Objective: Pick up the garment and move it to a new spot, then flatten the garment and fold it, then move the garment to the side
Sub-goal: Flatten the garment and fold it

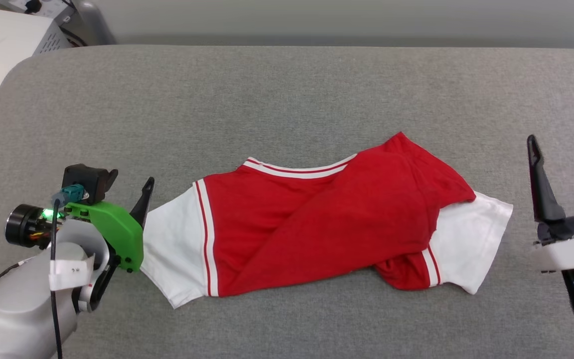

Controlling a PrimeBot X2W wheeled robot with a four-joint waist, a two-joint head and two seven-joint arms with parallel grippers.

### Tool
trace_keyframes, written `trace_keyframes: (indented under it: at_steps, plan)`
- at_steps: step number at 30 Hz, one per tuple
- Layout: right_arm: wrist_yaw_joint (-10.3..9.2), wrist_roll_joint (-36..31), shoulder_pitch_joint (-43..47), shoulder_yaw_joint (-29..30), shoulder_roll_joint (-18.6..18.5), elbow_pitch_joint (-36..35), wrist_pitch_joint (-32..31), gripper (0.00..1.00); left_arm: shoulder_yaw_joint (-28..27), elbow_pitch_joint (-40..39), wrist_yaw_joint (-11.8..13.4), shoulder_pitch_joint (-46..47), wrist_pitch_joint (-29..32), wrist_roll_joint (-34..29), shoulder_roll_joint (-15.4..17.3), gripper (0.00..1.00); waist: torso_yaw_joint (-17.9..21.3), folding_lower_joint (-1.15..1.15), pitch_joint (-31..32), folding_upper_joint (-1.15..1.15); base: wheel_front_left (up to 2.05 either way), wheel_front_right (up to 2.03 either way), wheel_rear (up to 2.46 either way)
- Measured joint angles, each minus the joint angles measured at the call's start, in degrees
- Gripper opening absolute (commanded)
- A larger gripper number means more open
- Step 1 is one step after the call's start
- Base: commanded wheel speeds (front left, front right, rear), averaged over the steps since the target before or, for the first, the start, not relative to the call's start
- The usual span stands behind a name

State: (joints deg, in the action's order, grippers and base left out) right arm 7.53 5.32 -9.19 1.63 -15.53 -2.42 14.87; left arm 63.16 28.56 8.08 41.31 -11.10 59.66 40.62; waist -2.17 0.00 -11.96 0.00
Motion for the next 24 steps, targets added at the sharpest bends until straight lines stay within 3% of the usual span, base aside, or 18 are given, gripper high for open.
trace_keyframes:
  at_steps: [4,7,12,17,20,24]
  plan:
    - [0.0,3.53,-5.08,-4.14,-5.98,0.8,-3.5,1.0,-4.05,-3.91,5.38,-2.72,-3.46,-2.76,-1.01,1.0,-1.52,0.0,0.66,0.0,0.0,0.0,0.0]
    - [0.0,8.14,-9.95,-8.89,-11.66,0.99,-9.14,1.0,-11.26,-10.14,9.96,-5.34,-3.57,-8.94,-1.97,1.0,-2.73,0.0,0.7,0.0,0.0,0.0,0.0]
    - [0.01,18.38,-18.69,-21.89,-22.53,0.32,-23.92,1.0,-22.49,-19.03,14.5,-13.47,-3.57,-20.63,-5.39,1.0,-4.8,0.0,-0.21,0.0,0.0,0.0,0.0]
    - [0.0,30.34,-27.48,-34.18,-30.83,0.01,-40.6,1.0,-30.11,-23.75,14.9,-20.13,-3.57,-28.99,-10.88,1.0,-6.99,0.0,-1.86,0.0,0.0,0.0,0.0]
    - [0.0,35.72,-31.94,-39.23,-33.0,0.76,-49.91,1.0,-33.93,-25.35,14.21,-22.43,-3.57,-32.55,-14.02,1.0,-8.3,0.0,-3.05,0.0,0.0,0.0,0.0]
    - [0.0,39.02,-36.77,-44.37,-34.05,2.57,-57.72,1.0,-37.87,-26.71,12.32,-24.41,-3.57,-36.55,-18.19,1.0,-9.87,0.0,-4.97,0.0,0.0,0.0,0.0]
